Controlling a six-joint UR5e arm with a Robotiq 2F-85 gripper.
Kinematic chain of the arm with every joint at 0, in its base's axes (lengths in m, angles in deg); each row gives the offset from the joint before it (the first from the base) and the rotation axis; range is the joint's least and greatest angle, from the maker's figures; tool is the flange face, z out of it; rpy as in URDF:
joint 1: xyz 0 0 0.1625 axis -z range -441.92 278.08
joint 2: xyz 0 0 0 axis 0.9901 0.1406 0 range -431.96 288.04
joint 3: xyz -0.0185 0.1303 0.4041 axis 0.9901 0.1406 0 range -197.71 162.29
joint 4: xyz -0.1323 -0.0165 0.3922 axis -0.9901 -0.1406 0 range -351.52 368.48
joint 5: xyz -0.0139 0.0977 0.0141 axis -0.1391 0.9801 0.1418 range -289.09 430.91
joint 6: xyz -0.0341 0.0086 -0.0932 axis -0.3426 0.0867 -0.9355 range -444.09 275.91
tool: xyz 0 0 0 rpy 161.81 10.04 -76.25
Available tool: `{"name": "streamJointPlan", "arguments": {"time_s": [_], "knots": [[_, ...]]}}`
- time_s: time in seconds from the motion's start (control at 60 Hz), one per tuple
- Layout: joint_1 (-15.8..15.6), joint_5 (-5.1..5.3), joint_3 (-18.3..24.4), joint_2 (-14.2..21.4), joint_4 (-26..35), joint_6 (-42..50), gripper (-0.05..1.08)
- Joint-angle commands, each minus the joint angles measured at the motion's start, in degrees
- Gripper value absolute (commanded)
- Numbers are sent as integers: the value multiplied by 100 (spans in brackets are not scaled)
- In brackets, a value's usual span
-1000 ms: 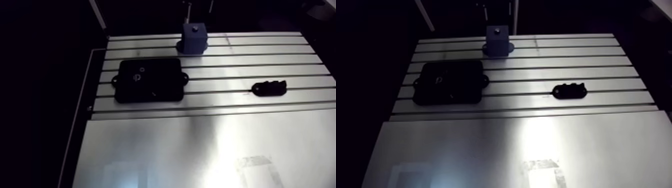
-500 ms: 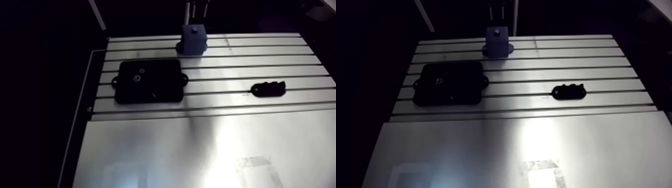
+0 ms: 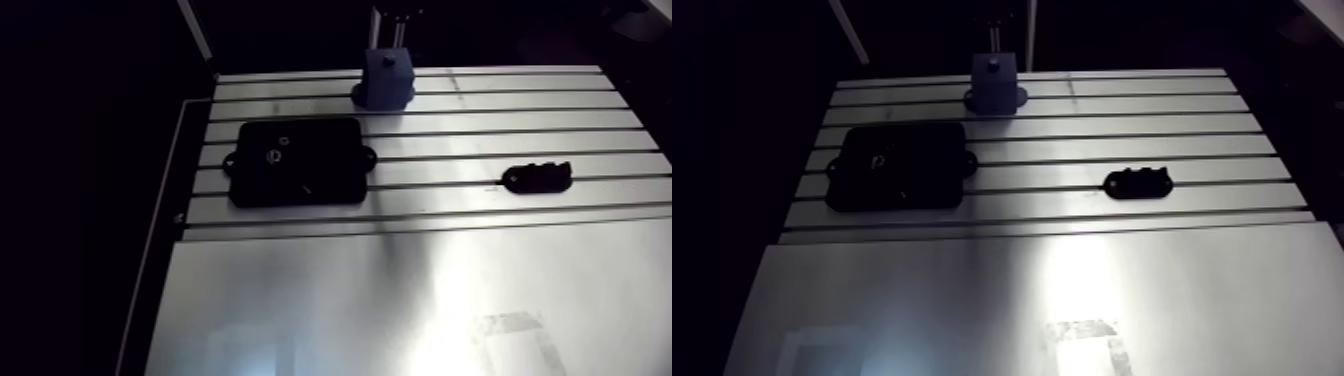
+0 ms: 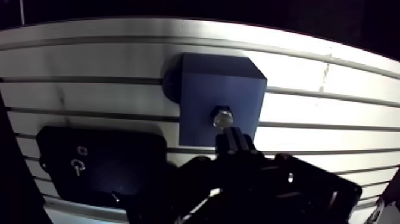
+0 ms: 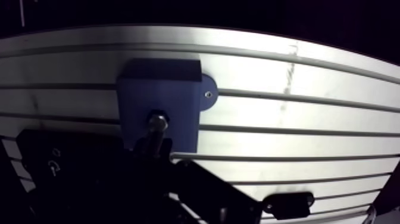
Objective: Pick up the M10 bolt and insert it into the hex recess until seated.
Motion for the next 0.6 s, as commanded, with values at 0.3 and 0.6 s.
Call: {"name": "streamJointPlan", "arguments": {"time_s": [0.3, 0.6], "knots": [[-10, 11, -292, 107, -246, -30, 108], [-27, 11, -382, 150, -385, -30, 108]]}}
